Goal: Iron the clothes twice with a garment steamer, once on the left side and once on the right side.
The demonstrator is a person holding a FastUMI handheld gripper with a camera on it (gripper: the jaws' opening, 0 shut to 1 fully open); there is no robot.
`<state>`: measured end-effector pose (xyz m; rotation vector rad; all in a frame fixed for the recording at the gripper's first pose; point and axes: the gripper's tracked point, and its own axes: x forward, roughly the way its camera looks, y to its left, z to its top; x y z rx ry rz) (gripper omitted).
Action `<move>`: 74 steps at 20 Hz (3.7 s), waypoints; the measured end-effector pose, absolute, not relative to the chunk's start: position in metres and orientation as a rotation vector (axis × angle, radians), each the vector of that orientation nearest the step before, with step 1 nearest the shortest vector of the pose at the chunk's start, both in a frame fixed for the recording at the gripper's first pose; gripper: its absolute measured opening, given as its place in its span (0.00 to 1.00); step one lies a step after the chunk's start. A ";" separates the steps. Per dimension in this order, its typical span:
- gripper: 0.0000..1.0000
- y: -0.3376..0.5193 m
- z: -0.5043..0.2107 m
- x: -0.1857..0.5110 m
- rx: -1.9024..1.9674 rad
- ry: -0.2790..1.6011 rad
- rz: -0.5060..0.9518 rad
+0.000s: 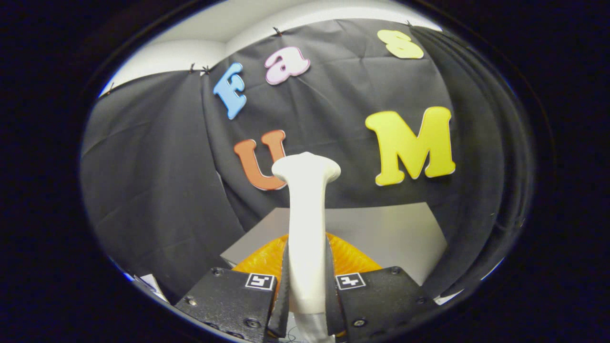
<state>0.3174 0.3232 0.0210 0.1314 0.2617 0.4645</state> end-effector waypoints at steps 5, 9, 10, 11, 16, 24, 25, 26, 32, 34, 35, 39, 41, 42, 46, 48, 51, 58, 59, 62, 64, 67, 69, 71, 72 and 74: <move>0.33 0.284 0.086 0.245 0.174 0.128 0.480; 0.33 0.232 0.136 0.192 0.211 0.008 0.416; 0.33 0.216 0.146 0.181 0.222 -0.021 0.393; 0.33 0.199 0.157 0.172 0.235 -0.055 0.363; 0.33 0.112 0.191 0.155 0.257 -0.145 0.207; 0.33 0.015 0.223 0.178 0.271 -0.194 0.095; 0.33 0.011 0.225 0.185 0.261 -0.191 0.094; 0.33 0.008 0.228 0.193 0.254 -0.192 0.096; 0.33 0.010 0.231 0.236 0.216 -0.182 0.083; 0.33 0.010 0.229 0.242 0.206 -0.172 0.067; 0.33 0.010 0.227 0.244 0.198 -0.171 0.056; 0.33 0.010 0.215 0.251 0.171 -0.150 0.033; 0.33 0.010 0.209 0.255 0.152 -0.137 0.024; 0.33 0.011 0.205 0.256 0.145 -0.136 0.020; 0.33 0.013 0.195 0.250 0.129 -0.129 0.008; 0.33 0.014 0.189 0.247 0.125 -0.119 0.003; 0.33 0.015 0.177 0.243 0.120 -0.099 -0.005; 0.33 0.005 0.142 0.235 0.124 -0.038 -0.050; 0.33 0.003 0.138 0.236 0.124 -0.030 -0.057; 0.34 -0.002 0.121 0.236 0.125 0.000 -0.079; 0.33 -0.004 0.109 0.236 0.120 0.016 -0.091; 0.33 -0.007 0.091 0.237 0.110 0.040 -0.105; 0.34 -0.009 0.082 0.237 0.103 0.053 -0.115; 0.34 -0.011 0.071 0.236 0.097 0.066 -0.122; 0.34 -0.012 0.065 0.235 0.095 0.073 -0.126; 0.34 -0.013 0.054 0.235 0.089 0.085 -0.131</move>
